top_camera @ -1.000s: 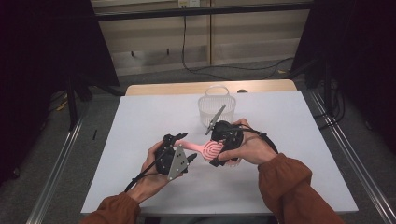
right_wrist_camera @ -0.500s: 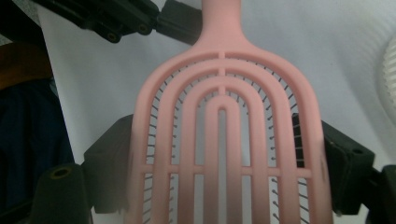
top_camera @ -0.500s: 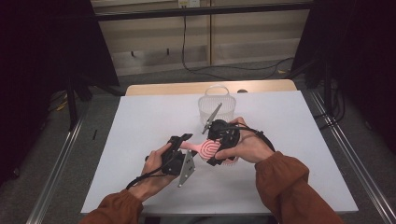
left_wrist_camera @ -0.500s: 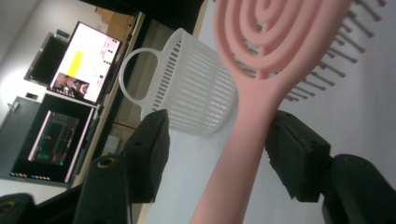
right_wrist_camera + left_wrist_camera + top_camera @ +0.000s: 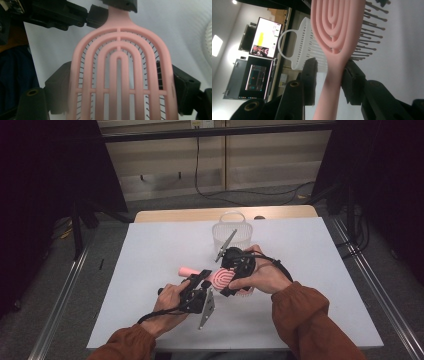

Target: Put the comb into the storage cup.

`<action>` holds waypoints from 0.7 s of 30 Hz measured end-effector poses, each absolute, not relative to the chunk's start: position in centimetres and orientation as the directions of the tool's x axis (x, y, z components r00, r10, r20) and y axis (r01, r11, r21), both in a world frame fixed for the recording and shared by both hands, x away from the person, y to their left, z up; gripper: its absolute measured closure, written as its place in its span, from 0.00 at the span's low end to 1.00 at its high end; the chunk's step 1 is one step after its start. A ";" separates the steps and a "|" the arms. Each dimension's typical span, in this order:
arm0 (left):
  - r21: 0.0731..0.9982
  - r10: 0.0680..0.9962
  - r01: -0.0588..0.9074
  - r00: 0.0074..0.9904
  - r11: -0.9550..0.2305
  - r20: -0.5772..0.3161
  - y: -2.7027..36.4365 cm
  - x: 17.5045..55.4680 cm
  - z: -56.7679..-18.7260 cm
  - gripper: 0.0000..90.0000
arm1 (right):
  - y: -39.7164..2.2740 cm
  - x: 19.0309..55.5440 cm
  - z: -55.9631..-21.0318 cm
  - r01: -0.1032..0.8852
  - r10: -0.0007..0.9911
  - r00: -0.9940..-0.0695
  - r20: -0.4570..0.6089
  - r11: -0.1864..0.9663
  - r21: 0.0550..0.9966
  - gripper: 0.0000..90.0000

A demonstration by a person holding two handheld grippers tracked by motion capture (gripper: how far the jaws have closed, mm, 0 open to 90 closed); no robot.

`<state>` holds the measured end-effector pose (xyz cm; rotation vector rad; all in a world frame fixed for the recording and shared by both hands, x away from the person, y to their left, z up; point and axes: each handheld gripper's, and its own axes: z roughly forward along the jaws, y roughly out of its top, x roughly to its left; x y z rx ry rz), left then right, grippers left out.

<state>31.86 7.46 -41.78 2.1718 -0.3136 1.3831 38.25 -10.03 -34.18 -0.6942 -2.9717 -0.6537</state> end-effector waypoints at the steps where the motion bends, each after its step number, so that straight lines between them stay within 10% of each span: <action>1: 0.318 0.092 -0.458 0.449 -0.830 0.889 7.4 31.8 -41.9 0.74 | -10.0 38.2 -34.2 0.432 0.422 -0.899 0.116 0.811 0.395 0.22; 21: 0.275 0.058 -0.465 0.428 -0.842 0.902 7.0 31.7 -42.6 0.85 | -9.9 38.4 -34.4 0.440 0.421 -0.897 0.137 0.811 0.386 0.22</action>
